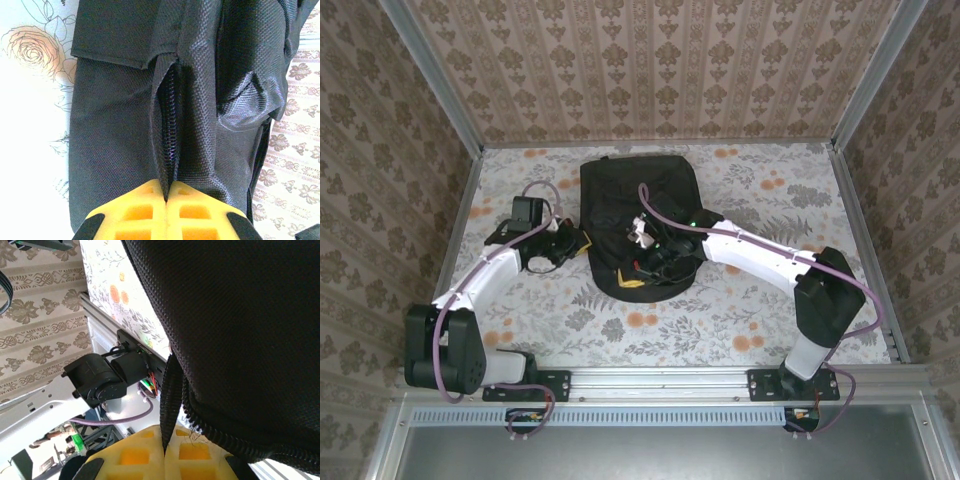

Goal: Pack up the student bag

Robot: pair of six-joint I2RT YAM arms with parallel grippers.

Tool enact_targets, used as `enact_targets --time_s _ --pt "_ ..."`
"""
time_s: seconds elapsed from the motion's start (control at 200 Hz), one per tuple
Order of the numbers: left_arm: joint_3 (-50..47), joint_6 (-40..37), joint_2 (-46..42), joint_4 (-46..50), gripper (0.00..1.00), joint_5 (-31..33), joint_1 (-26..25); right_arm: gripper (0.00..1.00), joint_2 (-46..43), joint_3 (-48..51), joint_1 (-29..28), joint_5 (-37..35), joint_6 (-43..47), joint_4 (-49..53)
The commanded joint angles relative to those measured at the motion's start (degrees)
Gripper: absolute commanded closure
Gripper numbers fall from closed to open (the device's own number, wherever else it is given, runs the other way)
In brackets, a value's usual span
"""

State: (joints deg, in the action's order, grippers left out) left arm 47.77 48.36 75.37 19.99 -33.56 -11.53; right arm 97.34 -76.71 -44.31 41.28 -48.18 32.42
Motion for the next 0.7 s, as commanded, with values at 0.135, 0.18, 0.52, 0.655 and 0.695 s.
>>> enact_targets --time_s 0.135,0.18,0.52,0.655,0.695 --pt "5.16 -2.96 2.16 -0.37 1.0 5.97 1.69 1.0 -2.68 0.75 -0.09 3.8 5.28 8.37" --pt "6.16 -3.01 2.81 -0.39 1.0 6.36 1.68 1.0 -2.38 0.28 -0.08 1.78 6.56 9.67" --pt "17.06 -5.34 9.64 6.77 0.87 7.93 3.93 1.0 7.6 -7.3 -0.64 -0.16 -6.18 -7.8" --pt "14.07 -5.6 3.35 9.81 0.67 9.94 3.71 1.0 12.45 -12.6 -1.0 1.53 -16.15 -16.44" --pt "13.57 -5.79 1.63 11.78 0.64 10.62 3.77 1.0 13.79 -14.49 -1.29 2.15 -18.15 -18.13"
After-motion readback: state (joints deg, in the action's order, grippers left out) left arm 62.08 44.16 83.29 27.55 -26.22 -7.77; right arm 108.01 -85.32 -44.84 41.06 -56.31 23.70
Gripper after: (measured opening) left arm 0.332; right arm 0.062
